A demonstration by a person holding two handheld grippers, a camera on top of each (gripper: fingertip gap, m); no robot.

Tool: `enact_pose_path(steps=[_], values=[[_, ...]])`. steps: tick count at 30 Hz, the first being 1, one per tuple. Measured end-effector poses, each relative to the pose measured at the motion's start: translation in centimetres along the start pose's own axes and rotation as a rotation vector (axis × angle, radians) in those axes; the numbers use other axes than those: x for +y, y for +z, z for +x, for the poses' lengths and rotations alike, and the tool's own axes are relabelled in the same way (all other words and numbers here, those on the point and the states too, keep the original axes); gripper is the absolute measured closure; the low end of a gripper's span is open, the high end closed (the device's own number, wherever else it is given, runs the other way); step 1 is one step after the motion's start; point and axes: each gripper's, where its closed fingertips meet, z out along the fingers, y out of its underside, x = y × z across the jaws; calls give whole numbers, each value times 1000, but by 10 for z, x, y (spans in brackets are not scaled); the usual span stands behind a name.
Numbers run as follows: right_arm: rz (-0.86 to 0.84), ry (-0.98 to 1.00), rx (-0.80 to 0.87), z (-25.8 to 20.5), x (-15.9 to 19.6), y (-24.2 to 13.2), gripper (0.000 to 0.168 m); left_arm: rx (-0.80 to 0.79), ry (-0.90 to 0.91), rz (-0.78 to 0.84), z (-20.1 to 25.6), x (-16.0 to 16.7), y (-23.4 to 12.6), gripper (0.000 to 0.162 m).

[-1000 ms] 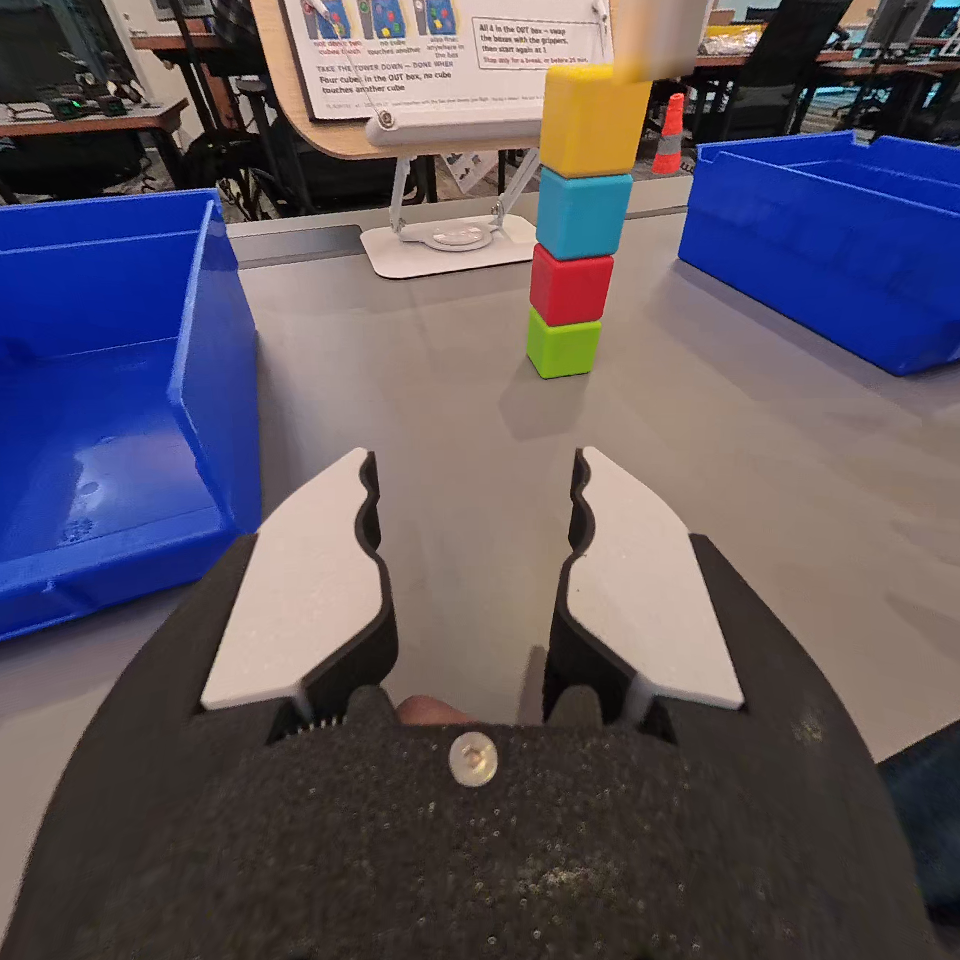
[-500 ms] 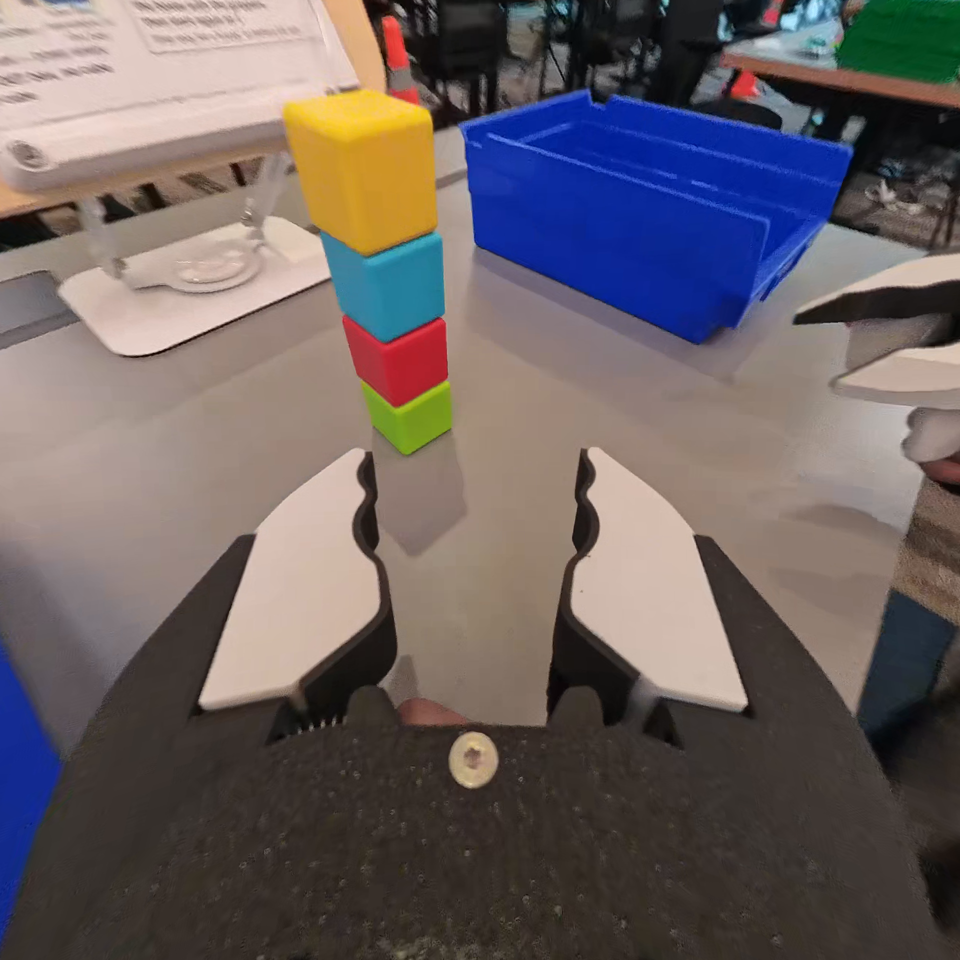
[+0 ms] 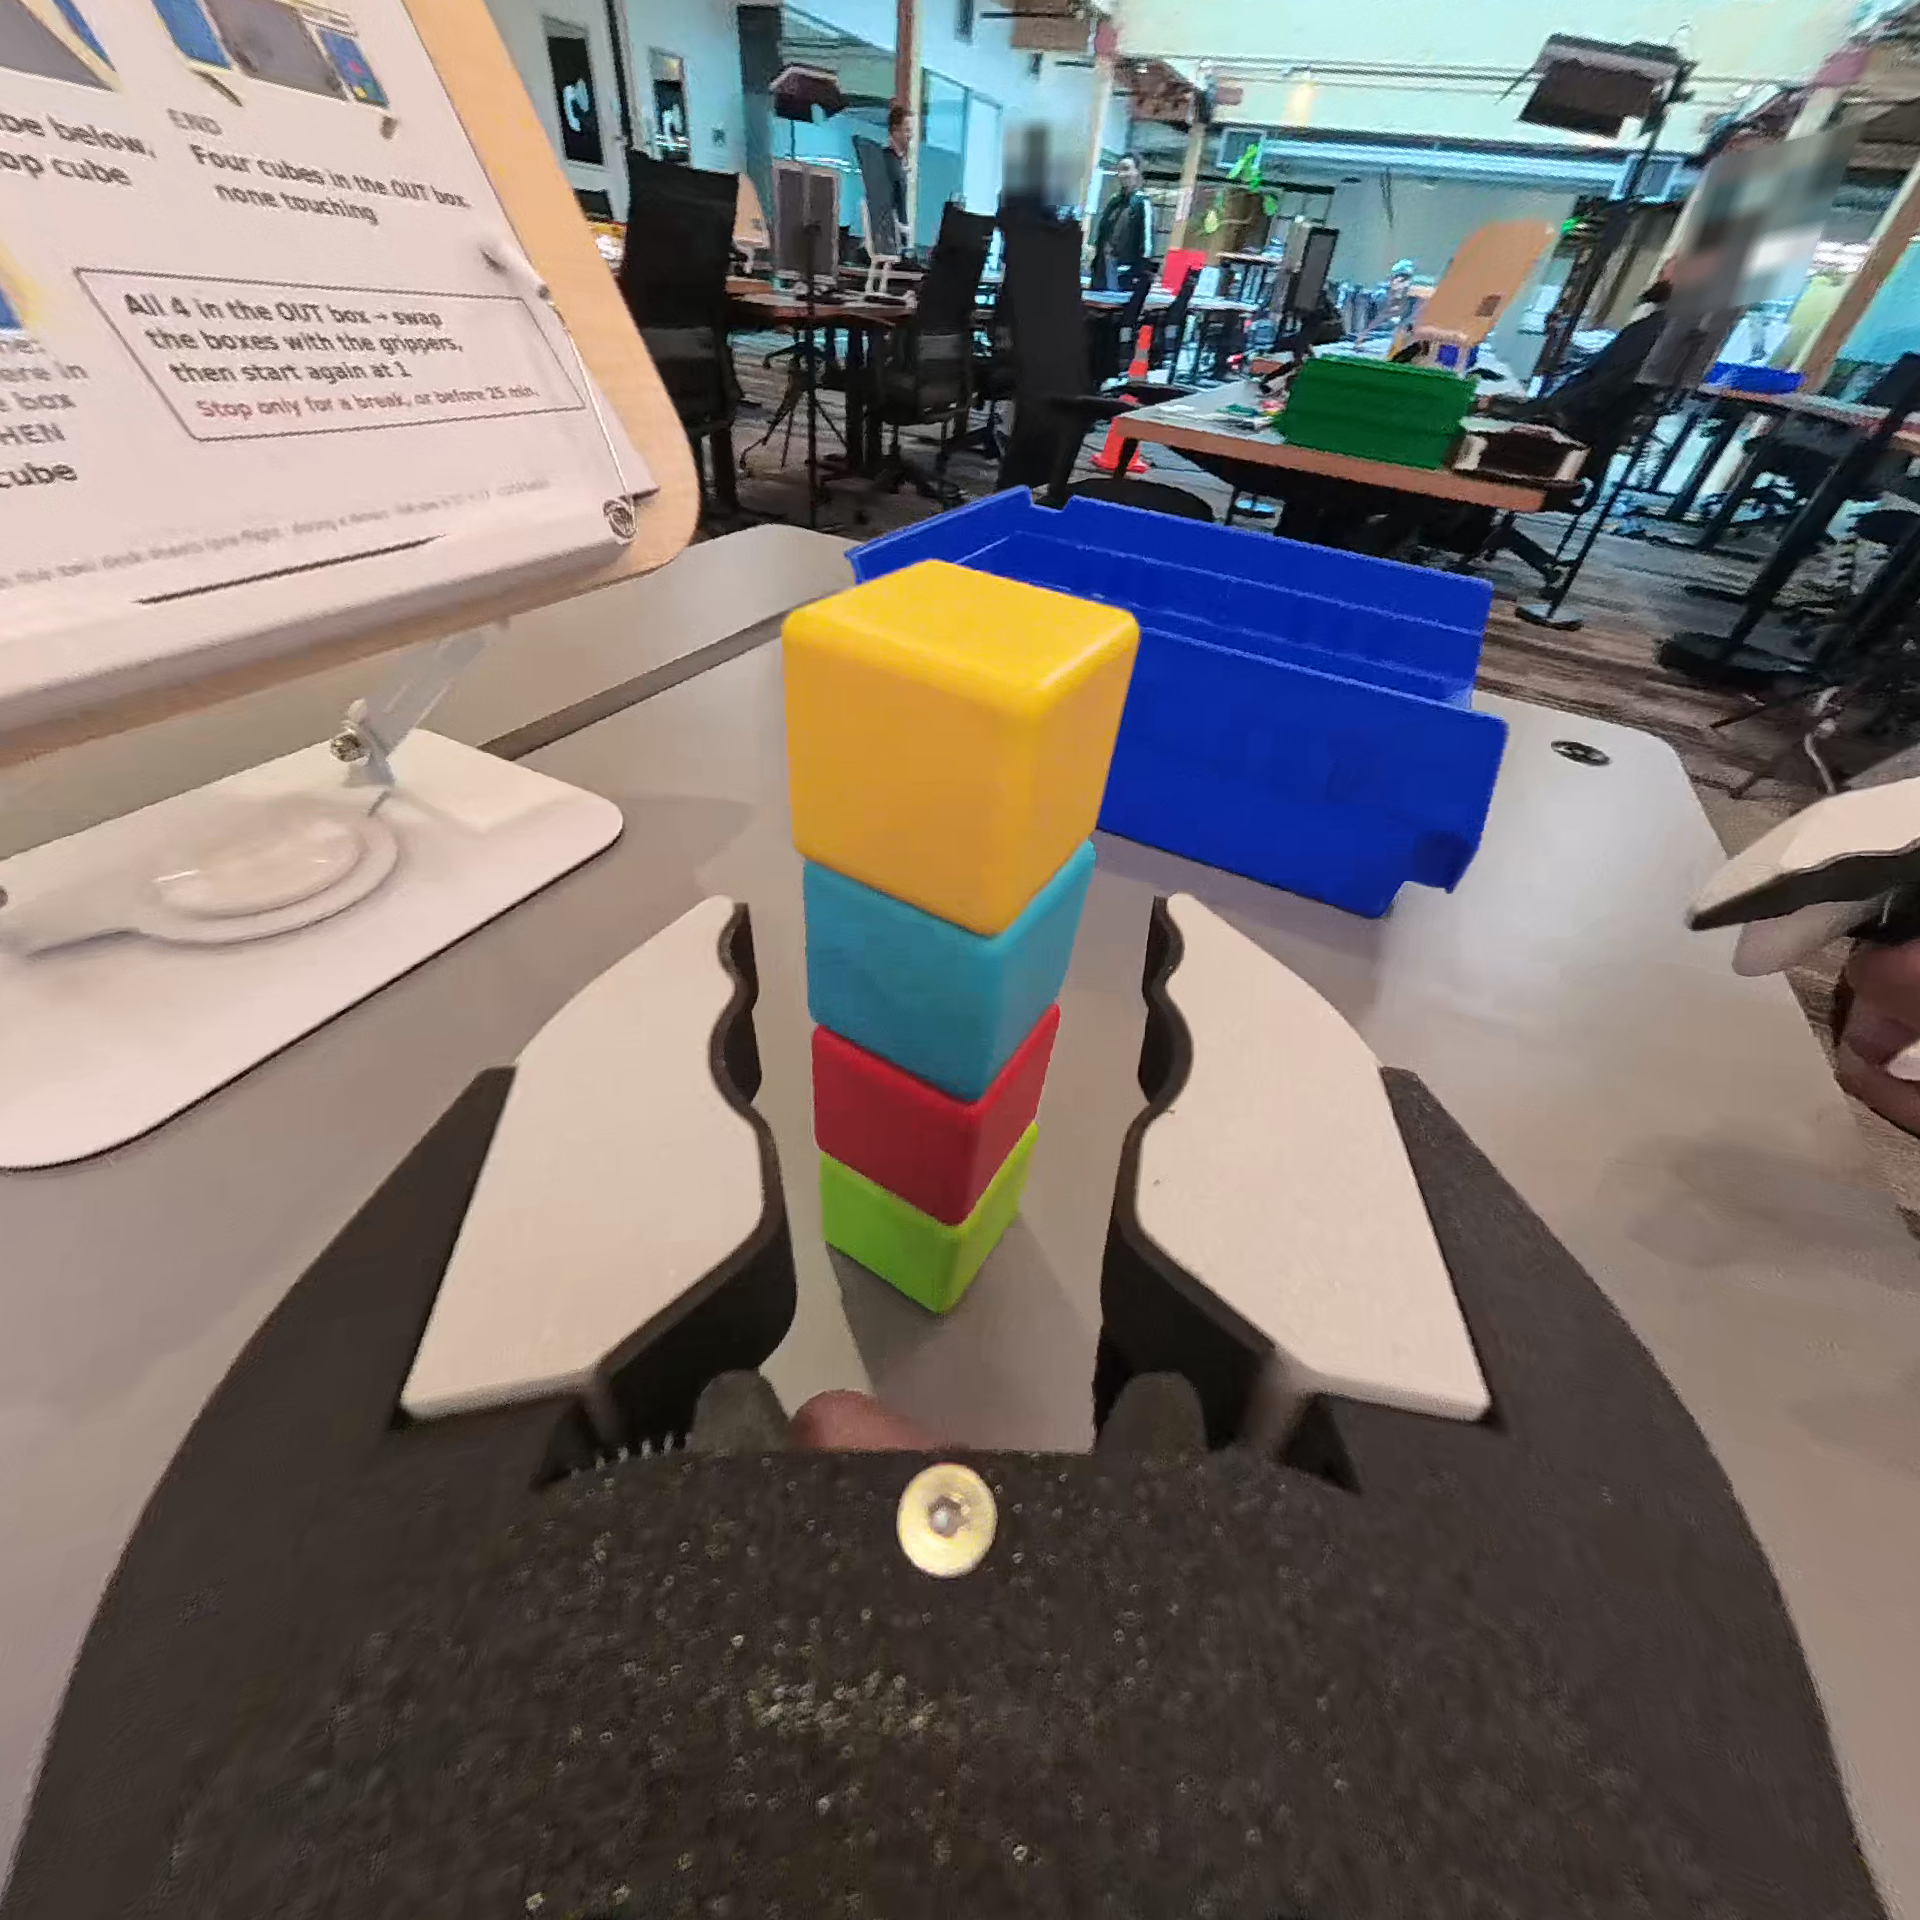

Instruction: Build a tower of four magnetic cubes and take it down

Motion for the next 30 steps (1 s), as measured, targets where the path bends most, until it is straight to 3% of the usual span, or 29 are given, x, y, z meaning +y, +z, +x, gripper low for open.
enact_pose_path(steps=[8, 11, 13, 17, 24, 30], values=[[-12, 35, -39, 1, 2, 6, 123, 61, 4, -64, -10, 21, 22, 87], [-24, 28, -45, 0, 4, 9, 123, 101, 14, -60, -9, 26, 28, 92], [-32, 19, -53, -1, 5, 11, 123, 146, 27, -52, -4, 25, 28, 107], [-53, -35, -78, -2, -5, 12, 124, 158, 62, -46, -1, 25, 29, 109], [-158, -376, -168, 7, -84, 26, 127, 208, 80, -51, 12, 26, 29, 109], [-428, -709, -264, 17, -139, 80, 124, 218, 81, -53, 13, 27, 29, 110]])
